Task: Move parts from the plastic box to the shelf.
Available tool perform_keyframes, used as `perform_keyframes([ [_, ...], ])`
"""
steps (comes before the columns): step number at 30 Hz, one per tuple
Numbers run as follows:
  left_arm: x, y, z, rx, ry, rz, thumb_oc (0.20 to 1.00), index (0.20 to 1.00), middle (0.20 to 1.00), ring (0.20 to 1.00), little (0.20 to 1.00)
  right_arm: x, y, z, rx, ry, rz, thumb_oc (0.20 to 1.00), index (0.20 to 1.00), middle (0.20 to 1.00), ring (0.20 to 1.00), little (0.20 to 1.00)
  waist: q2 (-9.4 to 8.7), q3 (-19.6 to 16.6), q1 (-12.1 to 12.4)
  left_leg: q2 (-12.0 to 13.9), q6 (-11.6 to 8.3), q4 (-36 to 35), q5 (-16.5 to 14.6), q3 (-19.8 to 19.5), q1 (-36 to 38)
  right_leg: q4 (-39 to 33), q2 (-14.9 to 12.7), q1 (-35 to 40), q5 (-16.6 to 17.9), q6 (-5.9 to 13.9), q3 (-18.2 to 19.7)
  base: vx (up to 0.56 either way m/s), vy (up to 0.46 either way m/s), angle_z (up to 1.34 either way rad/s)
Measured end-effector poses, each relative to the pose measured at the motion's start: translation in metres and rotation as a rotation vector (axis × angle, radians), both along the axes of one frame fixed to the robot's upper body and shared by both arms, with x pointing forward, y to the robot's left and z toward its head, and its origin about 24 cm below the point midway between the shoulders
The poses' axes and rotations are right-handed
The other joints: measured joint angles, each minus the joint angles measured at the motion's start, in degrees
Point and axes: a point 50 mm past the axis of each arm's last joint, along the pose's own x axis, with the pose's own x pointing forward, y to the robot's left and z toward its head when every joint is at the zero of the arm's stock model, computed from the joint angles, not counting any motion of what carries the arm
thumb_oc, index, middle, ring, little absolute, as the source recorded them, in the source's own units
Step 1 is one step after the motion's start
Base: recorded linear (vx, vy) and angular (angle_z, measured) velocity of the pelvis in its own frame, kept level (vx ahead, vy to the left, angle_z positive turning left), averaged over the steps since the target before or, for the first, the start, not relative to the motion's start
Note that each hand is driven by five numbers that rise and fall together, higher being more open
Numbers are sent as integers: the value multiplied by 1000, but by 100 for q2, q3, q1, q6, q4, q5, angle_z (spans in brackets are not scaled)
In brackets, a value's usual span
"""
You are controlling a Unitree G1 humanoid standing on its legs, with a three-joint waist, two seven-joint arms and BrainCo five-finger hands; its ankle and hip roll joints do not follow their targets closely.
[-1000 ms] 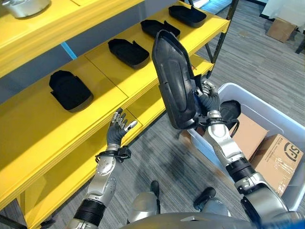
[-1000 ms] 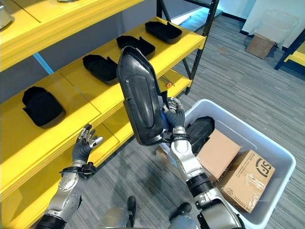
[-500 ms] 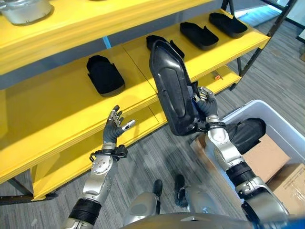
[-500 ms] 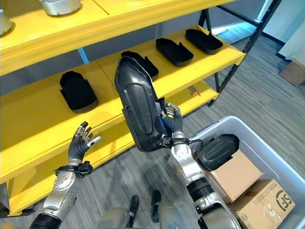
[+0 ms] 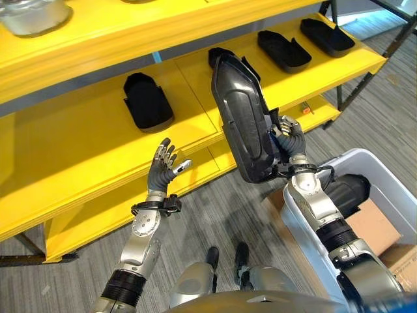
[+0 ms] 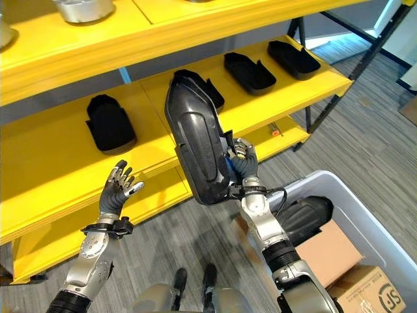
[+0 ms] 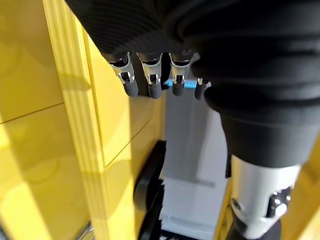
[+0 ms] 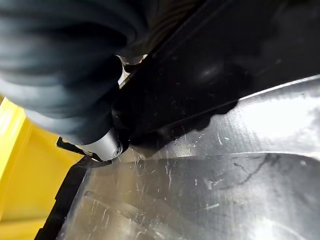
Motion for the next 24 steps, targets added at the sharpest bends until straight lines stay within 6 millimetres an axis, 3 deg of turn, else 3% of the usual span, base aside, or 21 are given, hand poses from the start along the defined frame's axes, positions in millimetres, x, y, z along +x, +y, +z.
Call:
perform_keyframes([
  [2, 0, 3, 1, 9, -2, 4, 1000, 1000, 1000, 1000, 1000, 0, 2, 2, 7, -13, 4, 200, 200, 200, 200, 200, -43, 67, -11, 696, 25, 190, -96, 121, 46, 200, -21, -61, -169, -55, -33, -52, 104, 20],
  [3, 2, 1, 2, 15, -3, -6, 1000, 1000, 1000, 1000, 1000, 1, 1, 3, 13, -20, -8, 200, 200, 200, 200, 200, -56, 89, -56, 960, -156, 235, -126, 49, 8, 291, -92, -130, -136, 4, -189, -24, 113, 58],
  [4, 6, -1, 5, 15, -14, -14, 1000, 1000, 1000, 1000, 1000, 1, -1, 4, 28, -24, -31, 200, 200, 200, 200, 200, -47, 122, -194, 1406, -243, 73, -109, 129, -41, 429, -172, -216, -239, 128, -351, -33, 201, 77],
  [5, 11, -5, 8, 19, -26, -31, 1000, 1000, 1000, 1000, 1000, 2, -9, 3, 42, -25, -69, 200, 200, 200, 200, 200, -17, 123, -237, 1711, -428, -35, -1, -70, -99, 622, -179, -378, -351, 170, -507, 11, 270, 74],
  [6, 14, -7, 12, 9, -43, -35, 1000, 1000, 1000, 1000, 1000, 3, -10, 5, 58, -26, -87, 200, 200, 200, 200, 200, 12, 158, -249, 2064, -397, -260, 80, 22, -94, 808, -184, -514, -463, 107, -547, 9, 281, 53],
  [7, 16, -9, 13, 2, -48, -36, 1000, 1000, 1000, 1000, 1000, 3, -14, 5, 77, -27, -111, 200, 200, 200, 200, 200, 64, 190, -262, 2323, -445, -571, 156, 47, -48, 1044, -262, -666, -539, 211, -580, 27, 272, 54],
  [8, 19, -15, 13, 3, -41, -55, 1000, 1000, 1000, 1000, 1000, 3, -21, 5, 68, -28, -136, 200, 200, 200, 200, 200, 140, 224, -378, 2537, -624, -896, 225, 591, -45, 1208, -423, -717, -607, 290, -825, 39, 134, 91],
  [9, 22, -22, 12, 0, -33, -81, 1000, 1000, 1000, 1000, 1000, 3, -27, 5, 63, -26, -157, 200, 200, 200, 200, 200, 237, 244, -504, 2587, -609, -1179, 281, 976, -6, 1342, -546, -734, -646, 353, -931, 79, 312, 55],
  [11, 18, -23, 7, -15, -13, -82, 1000, 1000, 1000, 1000, 1000, 2, -23, 8, 49, -37, -135, 200, 200, 200, 200, 200, 575, 201, -346, 2387, -459, -1679, 410, 884, 526, 1418, -546, -757, -585, 638, -816, 67, 263, -5],
  [12, 18, -21, 8, -11, -14, -81, 1000, 1000, 1000, 1000, 1000, 2, -23, 9, 56, -46, -137, 200, 200, 200, 200, 200, 667, 205, -341, 2253, -641, -1785, 548, 645, 648, 1518, -573, -783, -561, 807, -738, 58, 181, -7],
  [13, 18, -17, 9, -6, -19, -70, 1000, 1000, 1000, 1000, 1000, 0, -19, 7, 77, -41, -132, 200, 200, 200, 200, 200, 519, 187, -299, 2060, -744, -1781, 560, 672, 618, 1557, -749, -819, -540, 921, -630, 77, 254, 15],
  [15, 18, -11, 10, 11, -21, -58, 1000, 1000, 1000, 1000, 1000, -3, -17, 4, 81, -34, -123, 200, 200, 200, 200, 200, 362, 123, -169, 1667, -727, -1719, 564, 701, 532, 1421, -1075, -780, -433, 1131, -549, 67, 211, 29],
  [18, 18, -1, 13, 43, -24, -44, 1000, 1000, 1000, 1000, 1000, -3, -11, 5, 101, -37, -110, 200, 200, 200, 200, 200, 317, 112, 82, 1316, -646, -1511, 509, 607, 459, 1126, -1416, -558, -268, 1364, -539, 32, 147, 34],
  [19, 17, 6, 14, 52, -26, -22, 1000, 1000, 1000, 1000, 1000, -3, -5, 6, 103, -37, -90, 200, 200, 200, 200, 200, 300, 117, 197, 1174, -534, -1391, 436, 564, 439, 972, -1523, -371, -204, 1440, -519, 63, 291, 34],
  [21, 14, 8, 10, 55, -13, -15, 1000, 1000, 1000, 1000, 1000, -3, -1, 5, 109, -32, -78, 200, 200, 200, 200, 200, 267, 120, 357, 1096, -509, -958, 108, 537, 368, 769, -1559, -114, -162, 1505, -547, 77, 275, 17],
  [24, 13, 10, 9, 56, -9, -8, 1000, 1000, 1000, 1000, 1000, -2, 4, 5, 127, -30, -75, 200, 200, 200, 200, 200, 146, 123, 423, 1069, -517, -489, -125, 472, 59, 721, -1589, -81, -135, 1553, -582, 50, 113, 9],
])
